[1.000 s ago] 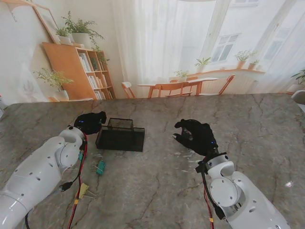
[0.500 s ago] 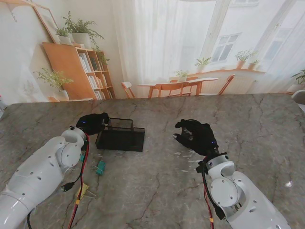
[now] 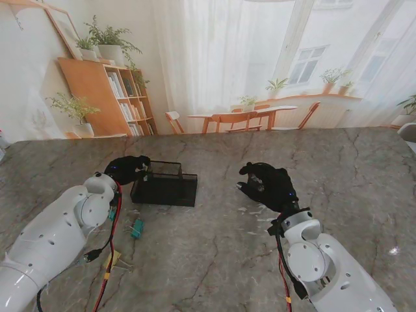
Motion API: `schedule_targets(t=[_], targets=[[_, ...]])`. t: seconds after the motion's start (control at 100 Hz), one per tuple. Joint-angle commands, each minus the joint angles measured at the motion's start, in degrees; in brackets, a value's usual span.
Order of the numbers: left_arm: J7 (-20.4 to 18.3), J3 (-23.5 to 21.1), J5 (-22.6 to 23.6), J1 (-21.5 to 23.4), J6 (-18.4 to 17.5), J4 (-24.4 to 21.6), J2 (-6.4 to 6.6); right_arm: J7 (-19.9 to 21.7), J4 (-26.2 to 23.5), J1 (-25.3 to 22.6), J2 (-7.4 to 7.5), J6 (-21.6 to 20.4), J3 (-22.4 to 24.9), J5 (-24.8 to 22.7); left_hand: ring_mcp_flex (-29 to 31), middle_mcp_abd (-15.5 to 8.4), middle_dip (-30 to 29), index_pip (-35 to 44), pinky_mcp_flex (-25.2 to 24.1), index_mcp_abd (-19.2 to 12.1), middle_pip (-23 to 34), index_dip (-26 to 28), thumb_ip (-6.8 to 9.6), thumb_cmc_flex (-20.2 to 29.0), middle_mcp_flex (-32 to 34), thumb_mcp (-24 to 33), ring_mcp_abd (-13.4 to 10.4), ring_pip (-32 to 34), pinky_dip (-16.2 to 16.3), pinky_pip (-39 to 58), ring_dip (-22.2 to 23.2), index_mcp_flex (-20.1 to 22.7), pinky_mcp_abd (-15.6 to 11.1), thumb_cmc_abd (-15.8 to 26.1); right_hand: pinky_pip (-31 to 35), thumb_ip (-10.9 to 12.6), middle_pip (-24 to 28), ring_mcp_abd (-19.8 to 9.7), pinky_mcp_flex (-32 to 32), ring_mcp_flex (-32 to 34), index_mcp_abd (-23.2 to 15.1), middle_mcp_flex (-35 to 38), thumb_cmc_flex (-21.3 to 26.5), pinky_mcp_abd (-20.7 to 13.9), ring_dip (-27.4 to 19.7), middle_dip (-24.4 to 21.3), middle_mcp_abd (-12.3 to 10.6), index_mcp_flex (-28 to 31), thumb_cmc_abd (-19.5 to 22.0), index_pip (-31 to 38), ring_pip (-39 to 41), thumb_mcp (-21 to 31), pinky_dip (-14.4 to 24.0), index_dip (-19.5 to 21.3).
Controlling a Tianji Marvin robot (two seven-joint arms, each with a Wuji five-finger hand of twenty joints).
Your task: Organize desk stationery
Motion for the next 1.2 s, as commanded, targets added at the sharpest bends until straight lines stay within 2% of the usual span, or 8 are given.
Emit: schedule_targets(t=[0.0,0.06,0.22,0.38,0.54,0.69,0.97,1.19], targets=[[-0.2,0.1,-0.4,0.3,-0.3,-0.4,-0.10,0.8,-0.2,-0.2,0.11,0.1,0.1,0.1,-2.2,1.0,-2.8,-4.7,-1.7,1.7,-3.2,-2.9,-6.53,0.7,-1.3,-2.9,1.9,-2.3,2.1,1.8,-1.8,1.3,1.8,5.7,0.9,0.1,0.6,-0.6,-0.3,-0.6,0.1,0.4,0.4,0.0,0.6,0.7,0.1,0.5,1.6,0.2,0.1,-1.3,0.9,1.3],[-0.6,-0.1,-0.4,0.5,-0.2,-0.7,-0.04,0.8,-0.2,-0.2,0.12,0.0,0.1,0.0,-2.8,1.1,-5.0,-8.0,-2.7,1.8,-5.7,-7.3,-6.43,0.3,-1.5,-5.2,2.8,-4.2,2.1,1.1,-3.7,1.2,3.1,8.3,1.0,0.1,0.6,-0.6,-0.3,-0.6,0.0,0.4,0.4,0.0,0.6,0.7,0.1,0.5,1.6,0.1,0.1,-1.3,0.9,1.3],[-1.7,-0.5,-0.7,0.9,-0.1,-1.3,0.09,0.8,-0.2,-0.2,0.11,0.1,0.1,0.1,-4.9,1.2,-8.8,-10.3,-7.2,1.1,-10.5,-10.7,-6.43,-0.6,-2.3,-6.3,4.8,-11.3,0.6,-3.8,-10.0,0.4,8.7,9.1,0.9,0.1,0.6,-0.6,-0.3,-0.7,0.1,0.4,0.5,0.0,0.6,0.7,0.1,0.6,1.7,0.2,0.1,-1.4,0.9,1.3],[-2.8,-0.8,-1.1,1.3,0.1,-1.9,0.17,0.7,-0.2,-0.3,0.09,0.1,0.2,0.1,-9.5,1.0,-12.3,-12.3,-14.4,0.1,-14.2,-13.4,-6.84,-2.9,-5.6,-6.6,6.7,-21.2,-3.4,-12.2,-19.1,-1.8,15.5,9.8,1.0,0.1,0.6,-0.6,-0.3,-0.6,0.1,0.5,0.4,0.0,0.6,0.7,0.1,0.7,1.7,0.2,0.1,-1.4,0.9,1.3],[-3.2,-1.5,-0.8,1.8,-0.4,-2.5,0.36,0.8,-0.2,-0.2,0.08,0.1,0.2,0.2,-16.6,1.9,-14.8,-14.0,-22.7,0.6,-16.5,-15.2,-7.21,-5.0,-10.8,-6.8,8.3,-29.0,-7.8,-20.6,-25.7,-4.9,19.5,11.4,0.9,0.1,0.5,-0.6,-0.3,-0.6,0.1,0.4,0.5,0.0,0.6,0.6,0.2,0.7,1.8,0.2,0.1,-1.5,0.9,1.3],[-3.0,-3.2,0.0,3.2,-1.0,-3.9,0.52,0.8,-0.1,-0.2,0.08,-0.1,0.1,0.2,-21.9,2.7,-16.3,-15.5,-27.8,2.5,-17.6,-16.8,-7.29,-5.5,-15.5,-6.8,9.0,-32.7,-11.0,-26.9,-29.7,-8.2,21.1,12.4,0.9,0.1,0.6,-0.6,-0.3,-0.6,0.0,0.5,0.5,-0.1,0.6,0.6,0.0,0.7,2.0,0.2,0.1,-1.5,0.9,1.3],[-4.1,-6.9,2.3,6.2,-1.4,-7.8,1.08,0.7,0.1,-0.1,0.07,-0.2,0.1,0.3,-29.3,4.7,-18.6,-18.3,-32.5,8.0,-19.3,-19.5,-7.42,-6.6,-22.9,-7.0,9.7,-36.5,-16.7,-37.6,-35.1,-16.0,22.0,13.8,0.8,0.1,0.6,-0.6,-0.4,-0.6,0.1,0.5,0.6,-0.1,0.6,0.6,0.1,0.7,2.1,0.2,0.1,-1.7,0.9,1.3],[-4.4,-11.7,4.9,9.7,-3.0,-13.1,1.45,0.5,0.1,-0.1,0.04,-0.3,0.1,0.3,-35.8,5.4,-20.7,-20.1,-35.1,7.9,-20.5,-22.2,-8.17,-8.9,-28.6,-7.6,10.3,-39.0,-23.6,-50.0,-40.1,-18.0,22.6,16.1,0.8,0.1,0.5,-0.5,-0.4,-0.6,0.0,0.4,0.6,-0.1,0.6,0.6,0.1,0.7,2.1,0.2,0.0,-1.8,0.9,1.3]])
